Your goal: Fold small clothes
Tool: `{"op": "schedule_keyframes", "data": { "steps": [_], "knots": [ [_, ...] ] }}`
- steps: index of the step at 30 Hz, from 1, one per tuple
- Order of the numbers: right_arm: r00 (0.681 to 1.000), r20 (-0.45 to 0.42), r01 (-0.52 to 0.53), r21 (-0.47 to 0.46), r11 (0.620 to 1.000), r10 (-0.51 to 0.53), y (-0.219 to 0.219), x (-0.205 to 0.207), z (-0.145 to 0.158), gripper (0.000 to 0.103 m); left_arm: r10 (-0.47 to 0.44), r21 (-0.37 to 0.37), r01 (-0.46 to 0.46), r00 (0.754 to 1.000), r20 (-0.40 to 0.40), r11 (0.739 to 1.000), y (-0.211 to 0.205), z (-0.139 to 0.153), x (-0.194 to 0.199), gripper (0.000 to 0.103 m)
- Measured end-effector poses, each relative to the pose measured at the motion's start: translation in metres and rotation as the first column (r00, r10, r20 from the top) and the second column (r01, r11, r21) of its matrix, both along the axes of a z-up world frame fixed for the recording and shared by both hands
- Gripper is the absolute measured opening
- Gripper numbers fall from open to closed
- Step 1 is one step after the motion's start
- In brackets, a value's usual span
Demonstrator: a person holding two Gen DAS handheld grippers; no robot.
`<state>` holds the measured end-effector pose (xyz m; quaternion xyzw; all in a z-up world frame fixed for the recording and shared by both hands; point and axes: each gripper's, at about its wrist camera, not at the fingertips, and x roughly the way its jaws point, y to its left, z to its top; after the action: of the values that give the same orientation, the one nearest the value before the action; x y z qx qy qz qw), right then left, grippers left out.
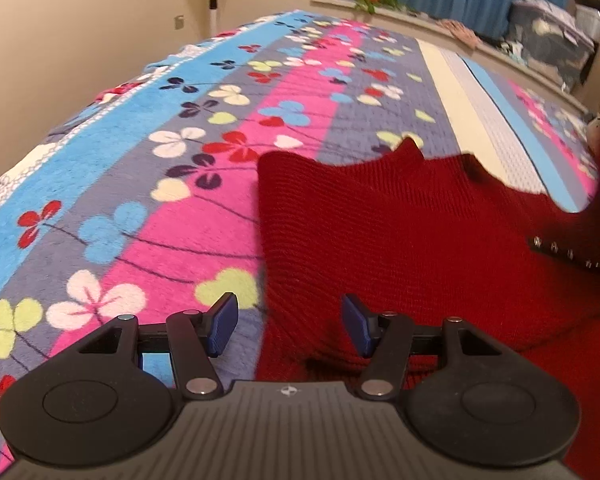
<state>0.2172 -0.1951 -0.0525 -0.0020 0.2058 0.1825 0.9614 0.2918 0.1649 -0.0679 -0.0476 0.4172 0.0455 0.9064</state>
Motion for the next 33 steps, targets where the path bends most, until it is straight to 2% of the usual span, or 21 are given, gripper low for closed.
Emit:
{"op": "schedule_keyframes", "data": {
  "steps": [1,2,4,6,9,13,15,16,17,18,21,23,24,26,29,33],
  "knots": [
    [0.981,-0.114,-0.158,0.012,0.987,0.159,0.026,-0.006,-0.014,0.026,0.012,-0.013,-0.011,1.000,0.005,1.000,0.005,0.003,-0.001,0.063],
    [0.955,-0.194,-0.230,-0.011,0.973,0.223,0.043,-0.012,-0.028,0.026,0.025,-0.025,-0.025,1.000,0.009,0.999,0.010,0.005,-0.002,0.062],
    [0.917,-0.318,-0.288,-0.110,0.951,0.241,0.059,-0.029,-0.057,0.026,0.048,-0.050,-0.048,0.999,0.012,0.998,0.018,0.010,-0.004,0.057],
    [0.919,-0.334,-0.273,-0.160,0.949,0.208,0.048,-0.048,-0.066,0.029,0.052,-0.070,-0.051,0.998,0.019,0.996,0.022,0.013,-0.006,0.056],
    [0.930,-0.339,-0.210,-0.183,0.961,0.139,0.010,-0.076,-0.060,0.033,0.052,-0.096,-0.048,0.998,0.036,0.994,0.023,0.018,-0.007,0.056],
    [0.939,-0.343,-0.067,-0.227,0.972,-0.015,-0.056,-0.115,-0.047,0.036,0.033,-0.170,-0.018,0.996,0.082,0.985,0.019,0.020,-0.009,0.056],
    [0.926,-0.362,0.017,-0.228,0.974,-0.101,-0.090,-0.131,-0.045,0.038,-0.021,-0.173,0.035,0.996,0.084,0.984,0.010,0.011,-0.006,0.056],
    [0.916,-0.374,0.064,-0.222,0.973,-0.146,-0.104,-0.140,-0.044,0.038,-0.050,-0.155,0.055,0.998,0.040,0.986,0.005,-0.001,-0.002,0.056],
    [0.903,-0.388,0.112,-0.206,0.972,-0.187,-0.118,-0.147,-0.044,0.038,-0.056,-0.121,0.052,0.998,-0.023,0.991,0.001,-0.014,0.002,0.062],
    [0.889,-0.403,0.155,-0.186,0.970,-0.219,-0.130,-0.156,-0.046,0.038,-0.039,-0.093,0.036,0.999,-0.034,0.995,-0.001,-0.021,-0.001,0.064],
    [0.854,-0.426,0.267,-0.136,0.954,-0.299,-0.156,-0.175,-0.041,0.038,-0.014,-0.111,0.018,0.999,0.033,0.994,-0.005,-0.002,-0.015,0.061],
    [0.848,-0.420,0.309,-0.105,0.945,-0.324,-0.166,-0.185,-0.033,0.040,-0.051,-0.088,0.061,0.993,0.109,0.994,-0.015,0.015,-0.030,0.062],
    [0.850,-0.411,0.320,-0.092,0.943,-0.329,-0.169,-0.190,-0.028,0.041,-0.075,-0.048,0.082,0.989,0.129,0.995,-0.021,0.019,-0.036,0.062],
    [0.861,-0.389,0.323,-0.077,0.943,-0.327,-0.169,-0.198,-0.017,0.041,-0.066,0.055,0.061,0.993,0.102,0.997,-0.028,0.026,-0.046,0.062],
    [0.884,-0.352,0.297,-0.086,0.951,-0.308,-0.165,-0.208,-0.001,0.043,-0.091,0.091,0.081,0.990,0.110,0.993,-0.029,0.048,-0.079,0.062],
    [0.914,-0.301,0.251,-0.105,0.962,-0.271,-0.163,-0.216,0.011,0.048,-0.172,0.177,0.139,0.967,0.186,0.974,-0.029,0.079,-0.163,0.065]
  ]
}}
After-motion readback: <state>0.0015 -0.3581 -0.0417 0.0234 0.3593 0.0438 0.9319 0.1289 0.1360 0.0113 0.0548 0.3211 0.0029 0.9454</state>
